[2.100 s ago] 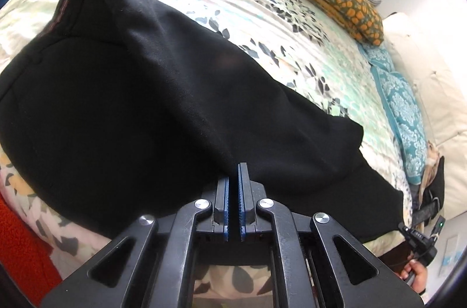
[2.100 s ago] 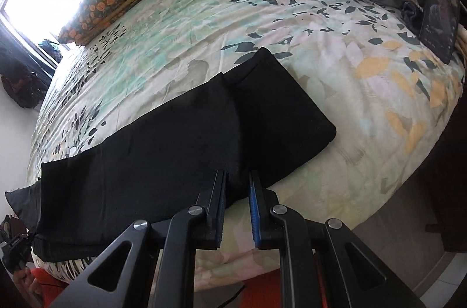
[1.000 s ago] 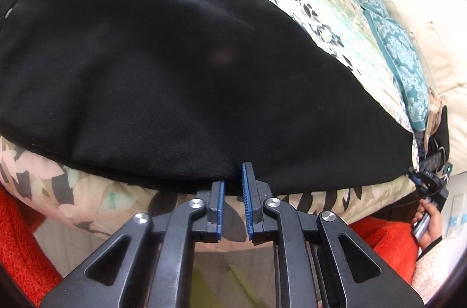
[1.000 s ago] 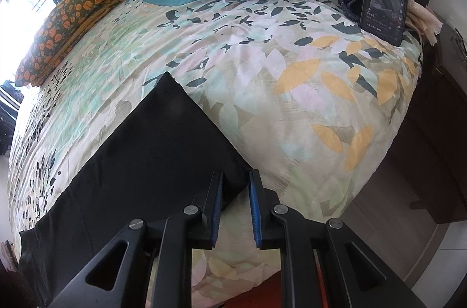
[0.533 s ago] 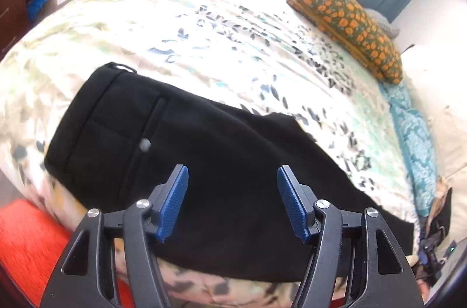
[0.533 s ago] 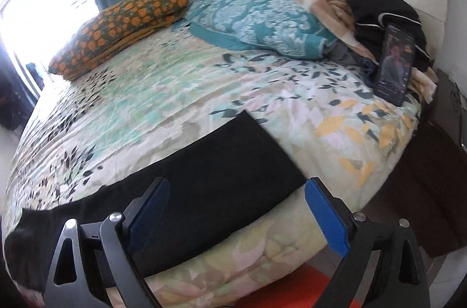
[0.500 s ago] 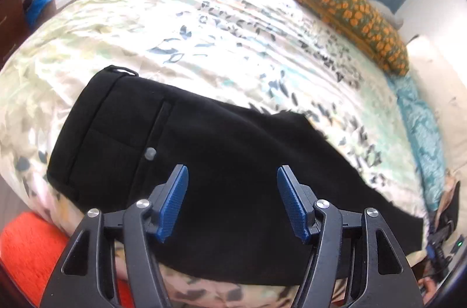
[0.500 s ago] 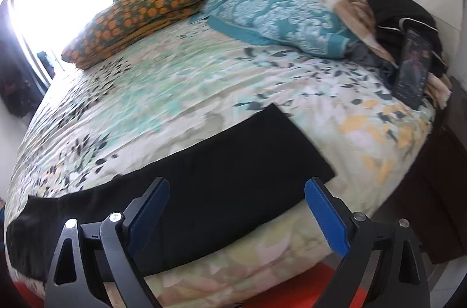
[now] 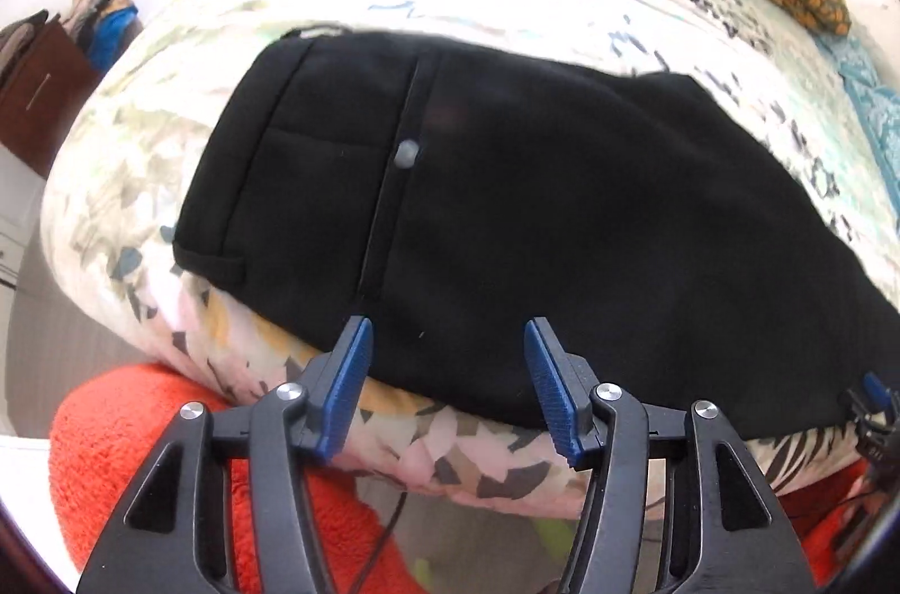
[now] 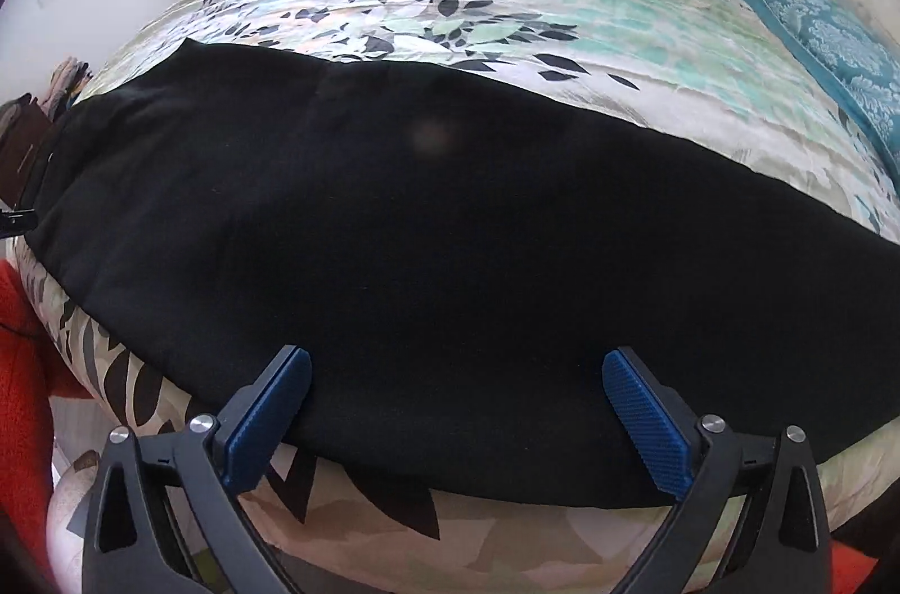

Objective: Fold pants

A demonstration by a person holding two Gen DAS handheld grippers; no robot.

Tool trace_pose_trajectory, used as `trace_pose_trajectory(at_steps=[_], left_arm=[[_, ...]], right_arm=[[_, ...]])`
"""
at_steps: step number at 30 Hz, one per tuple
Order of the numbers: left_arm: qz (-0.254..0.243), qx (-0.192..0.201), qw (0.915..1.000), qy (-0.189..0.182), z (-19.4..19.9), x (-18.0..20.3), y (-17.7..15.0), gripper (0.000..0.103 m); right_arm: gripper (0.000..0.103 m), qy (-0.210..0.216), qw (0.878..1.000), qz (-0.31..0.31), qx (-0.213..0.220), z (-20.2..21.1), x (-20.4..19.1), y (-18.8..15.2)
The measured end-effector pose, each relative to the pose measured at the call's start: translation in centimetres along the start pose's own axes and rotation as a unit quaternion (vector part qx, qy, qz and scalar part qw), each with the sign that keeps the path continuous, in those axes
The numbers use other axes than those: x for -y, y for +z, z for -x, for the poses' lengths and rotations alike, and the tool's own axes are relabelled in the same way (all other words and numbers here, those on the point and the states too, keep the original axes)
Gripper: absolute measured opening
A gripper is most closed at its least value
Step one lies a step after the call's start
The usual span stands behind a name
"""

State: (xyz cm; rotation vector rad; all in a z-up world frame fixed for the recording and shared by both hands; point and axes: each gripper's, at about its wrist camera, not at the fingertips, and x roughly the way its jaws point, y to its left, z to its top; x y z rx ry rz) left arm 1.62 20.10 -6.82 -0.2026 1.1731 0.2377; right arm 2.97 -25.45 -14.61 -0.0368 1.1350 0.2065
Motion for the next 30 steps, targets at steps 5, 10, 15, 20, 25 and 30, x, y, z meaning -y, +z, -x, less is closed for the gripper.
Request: trace_pose_trajectory(at_steps=[5,10,15,20,25,30], left_arm=[[-0.056,0.065,0.9959,-0.028,0.5,4.3,4.4,0.071],[-0.086,0.023,0.9942,0.06,-5.7,6.7,7.8,0.071],[-0.155,-0.006,0.9799,0.126,-6.1,6.9,4.3,0.072],[-0.144,0.02,0.9885,0.04,-3.8,8.7,6.4,0.071],[-0.141,0.004,0.9885,-0.053,-5.6,13.2,10.5,0.071],[-0.14,-0.031,0.9896,-0.009,-11.9,16.3,13.3,0.075]], right_arm=[[0.103,-0.017,1.0,0.004,0.016,0.0,-0.4,-0.5],[0.103,-0.013,1.0,0.0,0.023,0.0,-0.2,-0.3],[0.103,-0.012,1.0,-0.001,0.028,0.1,-0.1,-0.5],[0.103,-0.008,1.0,-0.001,0.026,-0.1,0.0,-0.4],[0.103,-0.009,1.0,-0.001,0.027,-0.1,0.0,-0.3],[0.103,-0.01,0.999,0.0,0.036,0.0,-0.1,-0.6]])
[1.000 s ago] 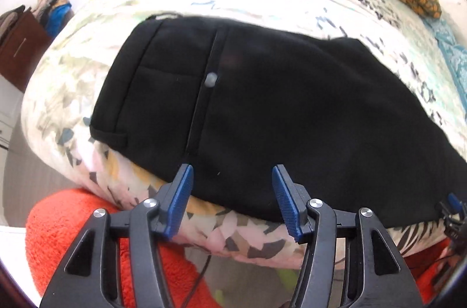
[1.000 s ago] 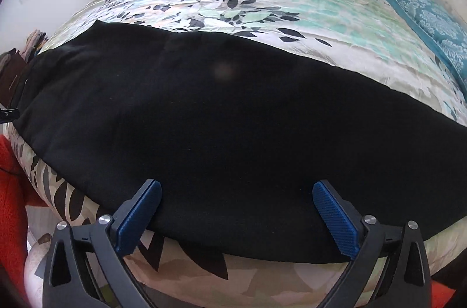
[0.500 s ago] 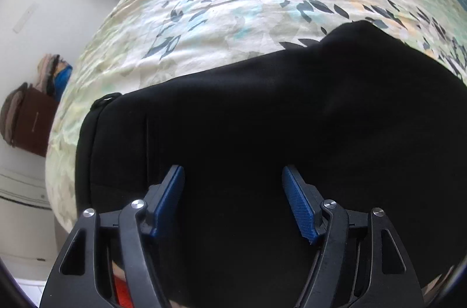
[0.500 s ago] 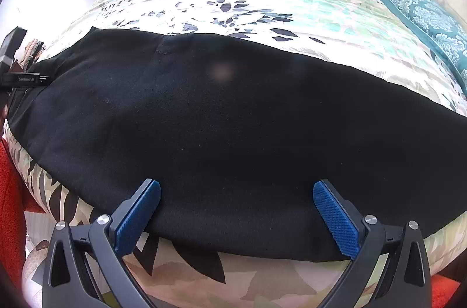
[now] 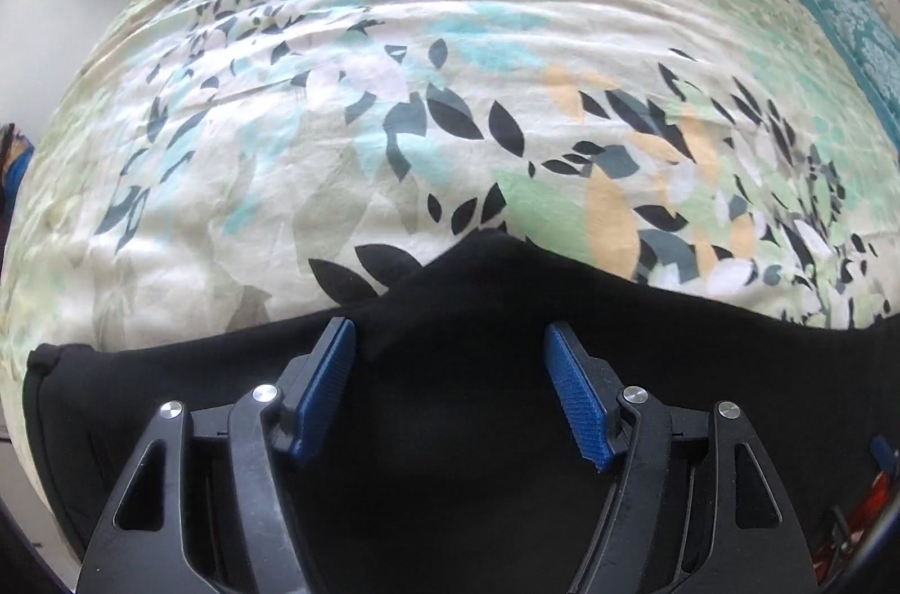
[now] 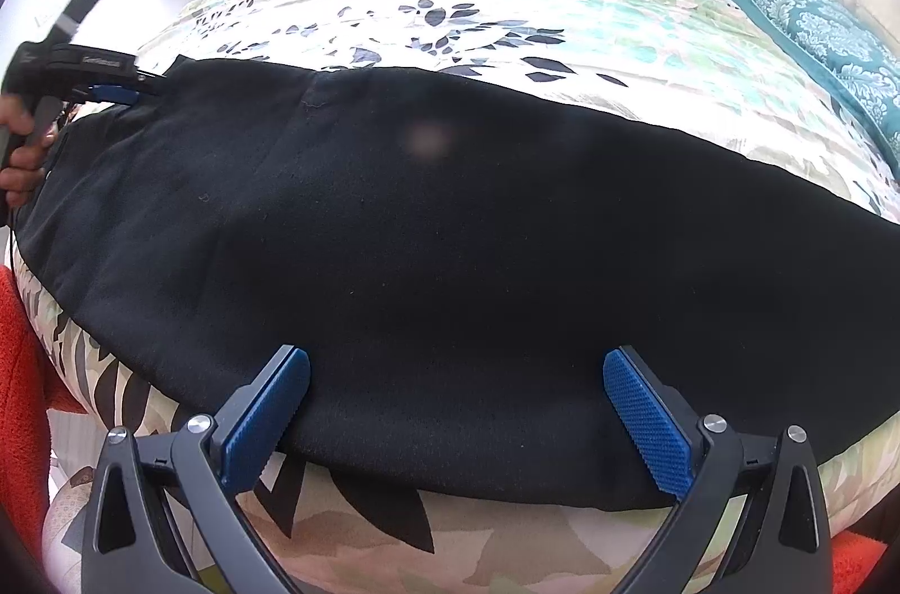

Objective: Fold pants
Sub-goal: 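Smooth the folded trousers flat with both open tools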

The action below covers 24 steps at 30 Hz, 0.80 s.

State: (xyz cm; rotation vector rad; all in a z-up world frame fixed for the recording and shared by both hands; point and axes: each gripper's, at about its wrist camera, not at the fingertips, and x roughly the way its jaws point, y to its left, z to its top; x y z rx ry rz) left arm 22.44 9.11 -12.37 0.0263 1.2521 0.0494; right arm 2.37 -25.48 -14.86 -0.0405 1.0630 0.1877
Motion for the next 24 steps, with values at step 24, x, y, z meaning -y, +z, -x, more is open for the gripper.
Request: trace_pose_trajectory(at_steps=[24], left_arm=[[-0.023,0.023,0.9994,-0.013,6.6,1.1,-15.8,0.084]], right_arm=[[0.103,0.0,1.0,0.002,0.002,-0.1,-0.1,0.1]])
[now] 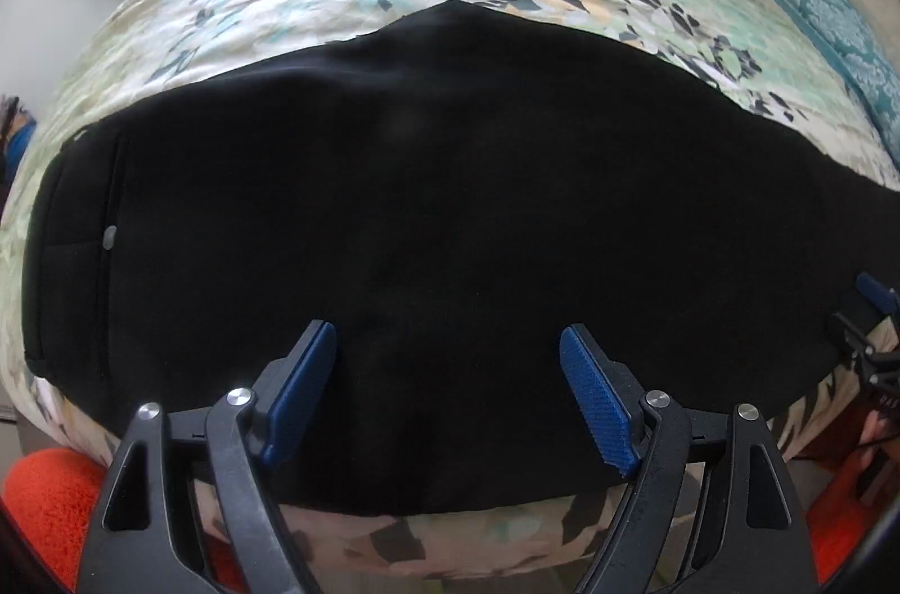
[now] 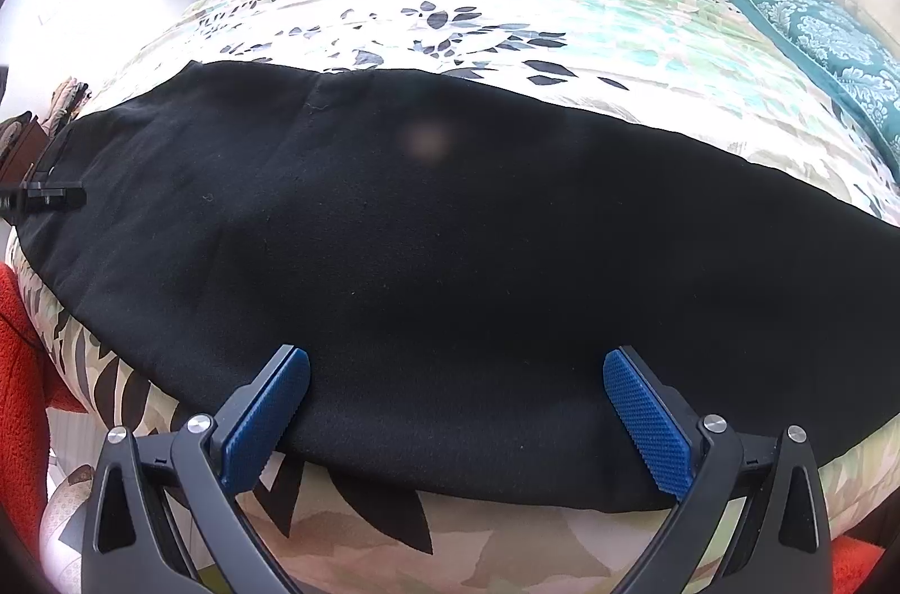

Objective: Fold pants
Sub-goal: 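Smooth the folded trousers flat with both open tools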

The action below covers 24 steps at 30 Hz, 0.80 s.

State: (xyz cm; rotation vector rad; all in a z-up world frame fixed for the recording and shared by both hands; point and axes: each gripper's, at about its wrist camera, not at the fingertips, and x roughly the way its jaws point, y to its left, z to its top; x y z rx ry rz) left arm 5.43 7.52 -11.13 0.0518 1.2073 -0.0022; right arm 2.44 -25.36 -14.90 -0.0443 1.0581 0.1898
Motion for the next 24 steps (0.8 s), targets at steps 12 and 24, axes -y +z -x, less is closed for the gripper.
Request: trace_pose_trajectory(at_steps=[12,24], left_arm=[[0.008,0.019,0.9998,0.004,1.4,-0.3,-0.8,0.084],[0.019,0.031,0.9993,0.001,0.7,0.0,-0.6,0.084]], right_arm=[[0.103,-0.002,1.0,-0.004,0.001,0.3,0.1,-0.2],[0.103,0.0,1.0,-0.003,0.003,0.4,0.2,-0.3]])
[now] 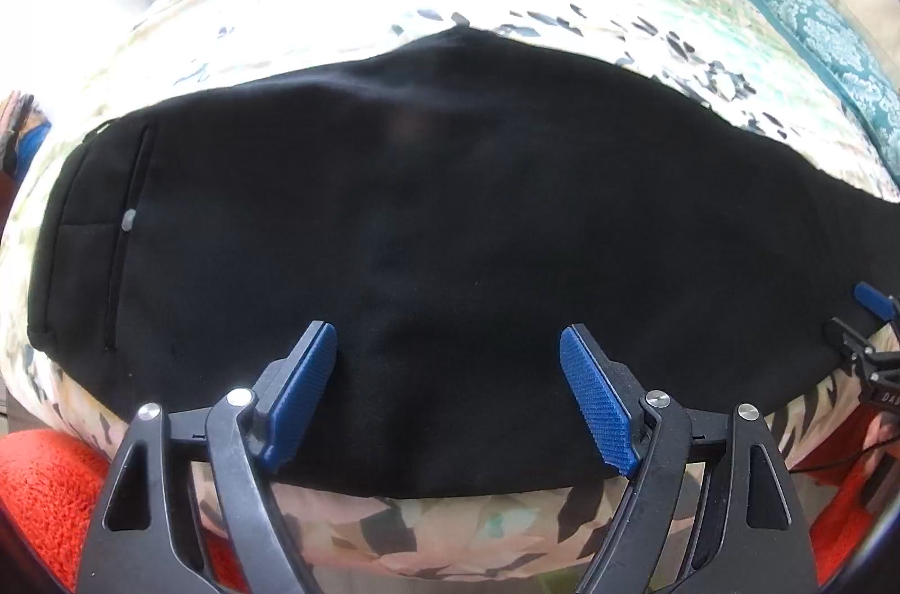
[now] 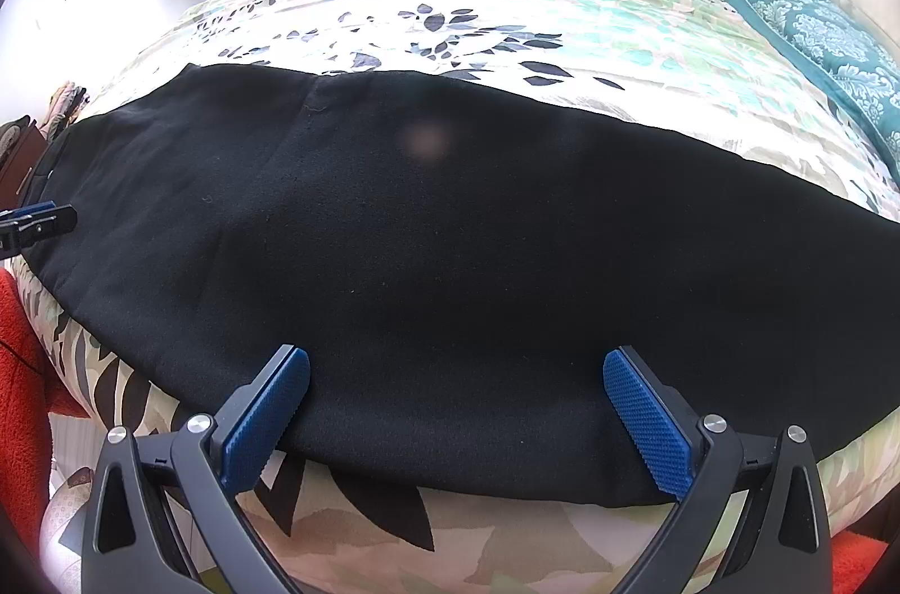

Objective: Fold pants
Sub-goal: 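Smooth the folded trousers flat with both open tools, then roll the right tool and grasp the black trouser leg end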

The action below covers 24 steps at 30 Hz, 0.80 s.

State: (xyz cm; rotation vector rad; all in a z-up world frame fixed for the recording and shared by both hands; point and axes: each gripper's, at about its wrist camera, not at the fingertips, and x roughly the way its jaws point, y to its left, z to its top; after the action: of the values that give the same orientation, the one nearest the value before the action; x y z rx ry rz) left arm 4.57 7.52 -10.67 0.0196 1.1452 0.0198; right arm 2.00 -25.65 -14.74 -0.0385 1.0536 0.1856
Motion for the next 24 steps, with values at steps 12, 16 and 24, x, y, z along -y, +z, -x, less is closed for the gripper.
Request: trace_pose_trajectory(at_steps=[12,16,24], left_arm=[[-0.041,0.082,0.9956,-0.02,3.9,2.4,0.3,0.084],[-0.073,0.016,0.9972,-0.003,0.6,3.6,-0.1,0.084],[-0.043,0.053,0.9975,-0.022,2.6,2.9,0.1,0.084]], right_arm=[[0.103,0.007,0.998,-0.044,0.055,3.5,2.4,1.0],[0.103,-0.011,0.995,-0.099,0.009,1.9,5.2,0.5],[0.103,-0.008,0.973,-0.196,0.121,8.3,12.0,0.3]])
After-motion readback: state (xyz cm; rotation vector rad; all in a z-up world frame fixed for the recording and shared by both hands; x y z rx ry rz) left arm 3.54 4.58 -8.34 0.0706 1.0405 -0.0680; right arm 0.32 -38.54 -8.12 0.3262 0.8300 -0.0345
